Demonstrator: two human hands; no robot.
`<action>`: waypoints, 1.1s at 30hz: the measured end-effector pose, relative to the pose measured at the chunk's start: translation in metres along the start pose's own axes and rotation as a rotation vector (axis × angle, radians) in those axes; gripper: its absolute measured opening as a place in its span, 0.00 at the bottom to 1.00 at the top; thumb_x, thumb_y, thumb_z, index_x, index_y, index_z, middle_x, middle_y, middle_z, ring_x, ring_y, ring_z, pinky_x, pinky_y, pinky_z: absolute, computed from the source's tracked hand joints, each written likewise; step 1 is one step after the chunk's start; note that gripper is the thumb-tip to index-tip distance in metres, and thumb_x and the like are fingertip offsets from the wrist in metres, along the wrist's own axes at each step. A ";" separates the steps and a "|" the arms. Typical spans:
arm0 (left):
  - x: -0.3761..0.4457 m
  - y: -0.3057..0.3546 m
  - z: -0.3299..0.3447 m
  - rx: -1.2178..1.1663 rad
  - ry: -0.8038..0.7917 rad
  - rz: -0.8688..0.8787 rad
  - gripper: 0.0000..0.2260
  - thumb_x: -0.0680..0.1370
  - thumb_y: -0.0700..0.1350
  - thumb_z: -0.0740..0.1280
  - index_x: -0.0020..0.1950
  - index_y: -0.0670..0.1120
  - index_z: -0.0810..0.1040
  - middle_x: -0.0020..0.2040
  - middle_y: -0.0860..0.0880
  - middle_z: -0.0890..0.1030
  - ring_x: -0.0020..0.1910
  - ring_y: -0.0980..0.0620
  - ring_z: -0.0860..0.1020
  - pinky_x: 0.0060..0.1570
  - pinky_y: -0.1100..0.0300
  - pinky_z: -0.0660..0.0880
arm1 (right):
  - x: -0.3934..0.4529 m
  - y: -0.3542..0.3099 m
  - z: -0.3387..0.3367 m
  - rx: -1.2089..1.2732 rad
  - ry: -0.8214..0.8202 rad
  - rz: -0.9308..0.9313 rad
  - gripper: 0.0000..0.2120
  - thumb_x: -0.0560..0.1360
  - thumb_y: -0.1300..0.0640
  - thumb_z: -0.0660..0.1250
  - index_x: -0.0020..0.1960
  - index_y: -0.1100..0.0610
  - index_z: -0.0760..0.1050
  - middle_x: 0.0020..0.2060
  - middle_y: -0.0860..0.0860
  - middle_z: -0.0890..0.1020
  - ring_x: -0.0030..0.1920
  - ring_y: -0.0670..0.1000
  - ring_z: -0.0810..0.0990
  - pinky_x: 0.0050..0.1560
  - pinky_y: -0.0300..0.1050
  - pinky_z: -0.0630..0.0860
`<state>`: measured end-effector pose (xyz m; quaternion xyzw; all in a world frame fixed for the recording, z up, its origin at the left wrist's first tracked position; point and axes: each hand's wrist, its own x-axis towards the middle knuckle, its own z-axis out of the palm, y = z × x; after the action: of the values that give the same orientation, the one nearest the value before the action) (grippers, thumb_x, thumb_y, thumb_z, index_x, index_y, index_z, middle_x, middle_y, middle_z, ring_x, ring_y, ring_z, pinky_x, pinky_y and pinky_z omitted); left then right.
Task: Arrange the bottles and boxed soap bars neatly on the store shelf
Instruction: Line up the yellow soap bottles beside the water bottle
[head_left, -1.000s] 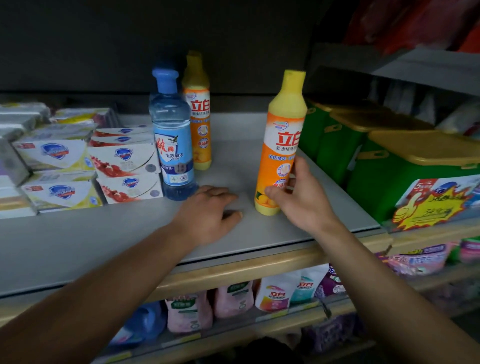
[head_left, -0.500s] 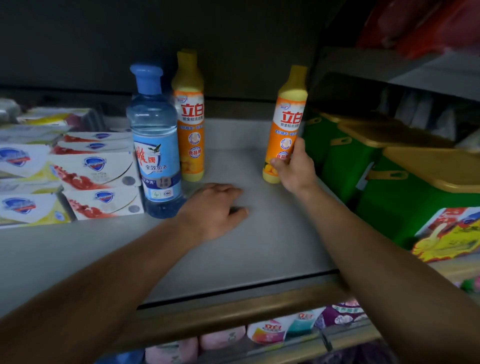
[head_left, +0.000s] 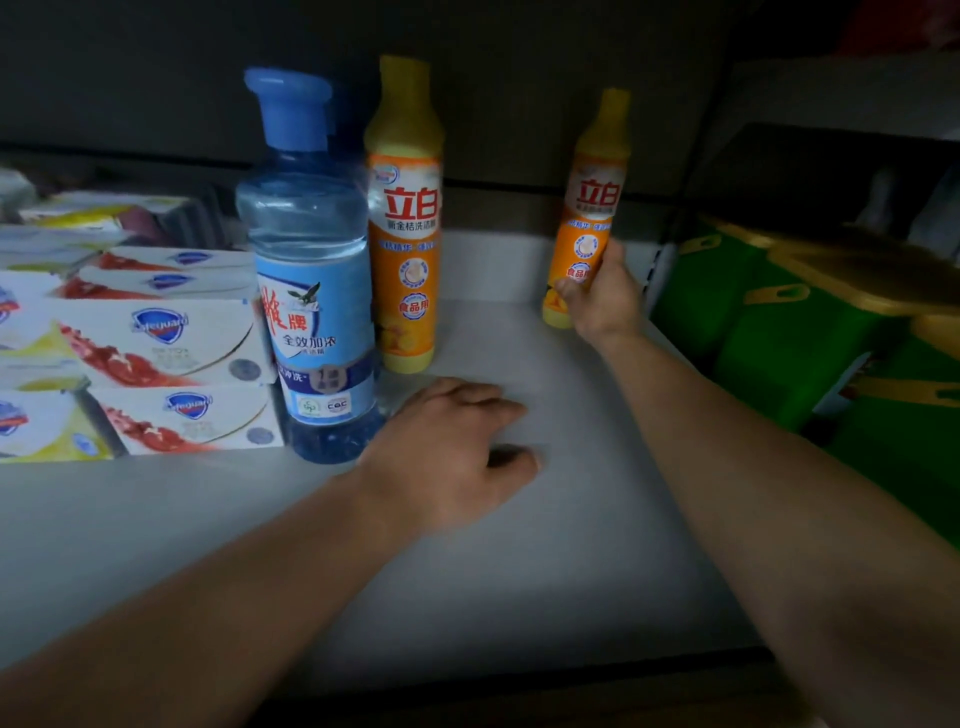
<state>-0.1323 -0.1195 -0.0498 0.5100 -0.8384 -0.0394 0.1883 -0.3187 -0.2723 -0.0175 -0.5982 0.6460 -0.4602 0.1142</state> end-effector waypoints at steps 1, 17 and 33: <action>0.000 0.000 0.000 0.004 0.005 0.000 0.27 0.76 0.65 0.59 0.73 0.57 0.69 0.74 0.55 0.68 0.73 0.55 0.61 0.72 0.61 0.58 | 0.003 0.000 0.003 -0.002 -0.001 -0.006 0.28 0.76 0.55 0.71 0.71 0.58 0.64 0.66 0.56 0.75 0.64 0.58 0.75 0.63 0.50 0.71; 0.002 -0.001 0.001 -0.011 -0.016 0.008 0.26 0.76 0.63 0.61 0.73 0.57 0.68 0.74 0.54 0.67 0.73 0.53 0.61 0.73 0.57 0.60 | 0.016 -0.007 -0.002 -0.132 -0.171 0.099 0.32 0.72 0.50 0.75 0.69 0.60 0.65 0.65 0.57 0.74 0.64 0.56 0.74 0.54 0.43 0.69; -0.016 -0.004 -0.026 -0.182 -0.140 0.058 0.23 0.76 0.54 0.68 0.69 0.48 0.74 0.69 0.50 0.74 0.70 0.53 0.69 0.69 0.61 0.64 | -0.037 -0.165 -0.018 0.032 -0.322 -0.297 0.32 0.75 0.37 0.66 0.76 0.48 0.64 0.66 0.50 0.77 0.63 0.50 0.76 0.44 0.32 0.68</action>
<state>-0.1134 -0.1044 -0.0312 0.4623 -0.8569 -0.1455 0.1757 -0.2114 -0.2088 0.0982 -0.7506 0.5170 -0.3806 0.1561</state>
